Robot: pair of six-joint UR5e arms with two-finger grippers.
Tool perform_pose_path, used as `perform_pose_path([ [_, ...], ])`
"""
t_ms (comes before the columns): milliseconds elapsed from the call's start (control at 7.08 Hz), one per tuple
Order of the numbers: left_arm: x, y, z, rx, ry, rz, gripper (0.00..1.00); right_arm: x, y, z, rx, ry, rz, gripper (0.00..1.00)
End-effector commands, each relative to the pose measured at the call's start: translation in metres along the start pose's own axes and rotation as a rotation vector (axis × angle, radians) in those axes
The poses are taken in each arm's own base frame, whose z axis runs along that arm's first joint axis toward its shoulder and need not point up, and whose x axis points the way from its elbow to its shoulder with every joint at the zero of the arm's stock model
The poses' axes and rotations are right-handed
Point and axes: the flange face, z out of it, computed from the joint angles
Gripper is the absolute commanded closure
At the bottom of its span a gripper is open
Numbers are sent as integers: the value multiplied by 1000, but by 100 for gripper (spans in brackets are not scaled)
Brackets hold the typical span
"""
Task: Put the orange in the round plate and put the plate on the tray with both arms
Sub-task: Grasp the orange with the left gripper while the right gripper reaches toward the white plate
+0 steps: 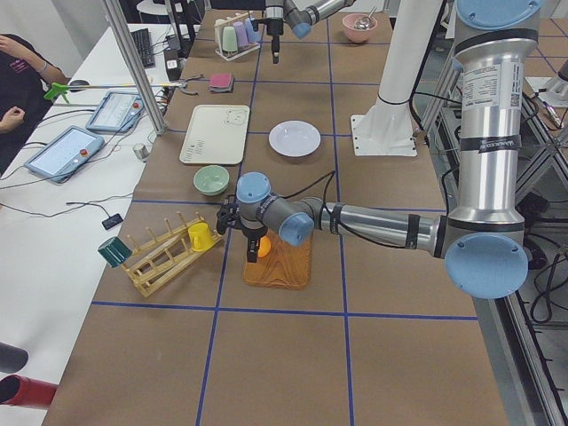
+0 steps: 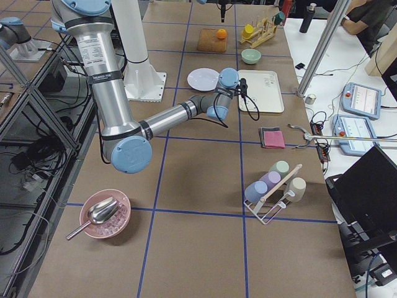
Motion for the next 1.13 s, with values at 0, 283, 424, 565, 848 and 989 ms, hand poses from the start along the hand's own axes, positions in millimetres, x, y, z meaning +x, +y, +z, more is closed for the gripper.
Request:
perform_pose_path([
  [0, 16, 6, 15, -27, 0, -36, 1, -7, 41, 76, 96, -258, 138, 0],
  [283, 31, 9, 39, -18, -58, -26, 2, 6, 49, 92, 89, -281, 135, 0],
  [424, 38, 3, 43, -19, -56, -25, 2, 5, 53, 97, 95, -283, 138, 0],
  [565, 34, -4, 53, -29, -64, -28, 2, 4, 54, 99, 96, -285, 138, 0],
  [848, 35, -8, 56, -29, -65, -35, 2, 3, 57, 102, 102, -288, 140, 0],
  [989, 43, -14, 64, -37, -64, -38, 2, 3, 58, 103, 102, -288, 140, 0],
])
